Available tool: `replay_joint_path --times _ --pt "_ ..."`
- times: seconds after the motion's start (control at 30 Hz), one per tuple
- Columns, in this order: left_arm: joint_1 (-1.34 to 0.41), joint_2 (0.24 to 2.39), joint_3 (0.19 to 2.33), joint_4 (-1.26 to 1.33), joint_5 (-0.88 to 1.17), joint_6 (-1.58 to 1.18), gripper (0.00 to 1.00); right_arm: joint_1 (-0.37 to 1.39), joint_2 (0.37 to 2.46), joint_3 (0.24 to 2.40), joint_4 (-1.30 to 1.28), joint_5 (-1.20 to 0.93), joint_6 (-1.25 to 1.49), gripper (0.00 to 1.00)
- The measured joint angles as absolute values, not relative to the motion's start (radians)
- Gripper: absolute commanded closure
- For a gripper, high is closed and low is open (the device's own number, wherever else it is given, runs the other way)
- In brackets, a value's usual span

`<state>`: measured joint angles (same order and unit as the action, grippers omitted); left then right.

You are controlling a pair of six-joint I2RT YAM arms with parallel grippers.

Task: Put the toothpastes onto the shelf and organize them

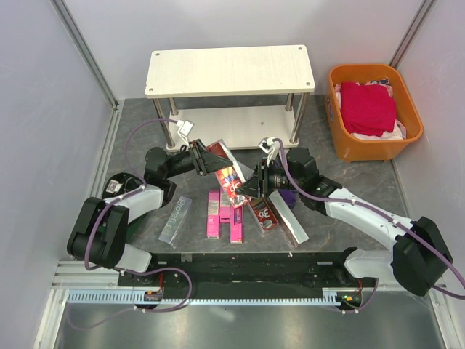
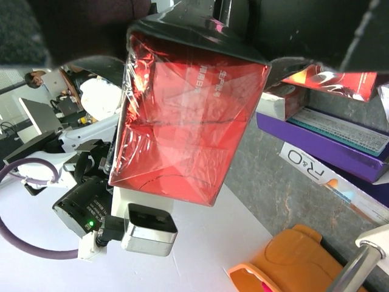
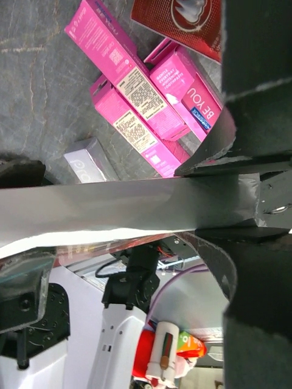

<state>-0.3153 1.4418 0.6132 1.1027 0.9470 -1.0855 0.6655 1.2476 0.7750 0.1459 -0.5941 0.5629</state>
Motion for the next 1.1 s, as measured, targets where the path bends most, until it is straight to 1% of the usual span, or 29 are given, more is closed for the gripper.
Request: replay_joint_path --times 0.03,0.07,0.1,0.17,0.2,0.3,0.37,0.4,0.53,0.63,0.8,0.97,1.1 --pt "-0.315 1.439 0.613 1.097 0.947 -1.085 0.63 0.665 1.248 0.775 0.147 -0.596 0.562 0.72" --pt "-0.315 1.435 0.613 1.089 0.947 -1.085 0.57 0.665 1.248 0.775 0.149 -0.598 0.561 0.73" --pt "-0.313 1.428 0.613 1.077 0.947 -1.084 0.41 0.666 1.248 0.775 0.15 -0.598 0.562 0.74" --pt "-0.307 1.409 0.614 1.032 0.945 -1.065 0.32 0.667 1.255 0.775 0.16 -0.597 0.564 0.75" --pt "-0.301 1.391 0.614 0.994 0.944 -1.051 0.25 0.668 1.262 0.775 0.163 -0.596 0.565 0.75" --pt "-0.284 1.319 0.618 0.83 0.904 -0.969 0.2 0.67 1.293 0.775 0.179 -0.59 0.567 0.76" --pt "-0.28 1.255 0.637 0.653 0.833 -0.886 0.19 0.672 1.319 0.779 0.195 -0.59 0.572 0.76" --pt "-0.279 1.23 0.648 0.577 0.803 -0.848 0.16 0.672 1.334 0.784 0.204 -0.59 0.572 0.76" --pt "-0.276 1.128 0.756 0.176 0.538 -0.682 0.16 0.671 1.414 0.828 0.227 -0.577 0.582 0.76" --pt "-0.273 1.081 0.812 0.007 0.379 -0.606 0.16 0.669 1.494 0.86 0.236 -0.563 0.601 0.76" --pt "-0.27 0.998 0.822 -0.146 0.215 -0.54 0.16 0.667 1.655 0.942 0.233 -0.553 0.612 0.76" --pt "-0.27 0.928 0.823 -0.204 0.153 -0.513 0.17 0.664 1.79 1.081 0.236 -0.543 0.626 0.76" --pt "-0.27 0.895 0.833 -0.237 0.13 -0.499 0.17 0.656 1.898 1.198 0.286 -0.541 0.669 0.76"
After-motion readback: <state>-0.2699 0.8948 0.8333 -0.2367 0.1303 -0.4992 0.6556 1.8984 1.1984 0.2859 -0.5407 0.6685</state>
